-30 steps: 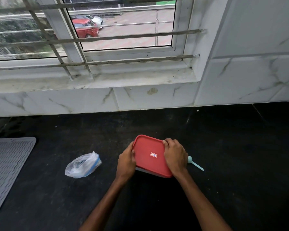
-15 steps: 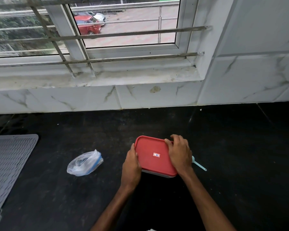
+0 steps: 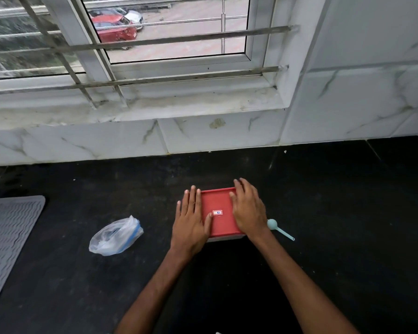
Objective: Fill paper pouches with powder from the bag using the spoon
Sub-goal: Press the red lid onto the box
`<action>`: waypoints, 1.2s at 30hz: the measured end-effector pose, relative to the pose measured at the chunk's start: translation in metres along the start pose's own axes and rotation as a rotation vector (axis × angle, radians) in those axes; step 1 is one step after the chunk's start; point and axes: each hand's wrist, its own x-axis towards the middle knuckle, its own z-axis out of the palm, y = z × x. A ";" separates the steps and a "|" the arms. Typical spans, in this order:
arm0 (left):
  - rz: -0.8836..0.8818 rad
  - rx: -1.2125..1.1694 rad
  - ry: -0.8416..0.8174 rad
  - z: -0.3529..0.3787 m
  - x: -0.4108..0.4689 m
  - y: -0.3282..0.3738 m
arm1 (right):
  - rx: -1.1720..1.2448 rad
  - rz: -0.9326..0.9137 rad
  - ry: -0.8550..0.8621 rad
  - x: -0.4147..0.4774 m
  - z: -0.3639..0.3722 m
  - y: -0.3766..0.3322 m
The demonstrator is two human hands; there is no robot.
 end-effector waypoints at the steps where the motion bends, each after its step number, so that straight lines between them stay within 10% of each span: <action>1: -0.004 0.010 -0.008 0.000 0.000 0.000 | -0.055 -0.078 0.004 0.002 0.000 -0.001; 7: 0.019 0.071 -0.084 0.002 0.006 -0.007 | -0.174 -0.148 -0.223 -0.001 0.010 -0.004; 27: 0.165 -0.086 -0.054 -0.011 0.055 -0.024 | -0.116 0.113 0.019 0.002 0.015 -0.031; 32: -0.314 -0.140 0.271 -0.021 0.063 -0.025 | -0.388 0.205 -0.136 0.008 0.007 -0.041; 36: -0.462 -0.243 0.226 -0.020 0.062 -0.007 | -0.350 0.188 -0.289 0.015 0.004 -0.041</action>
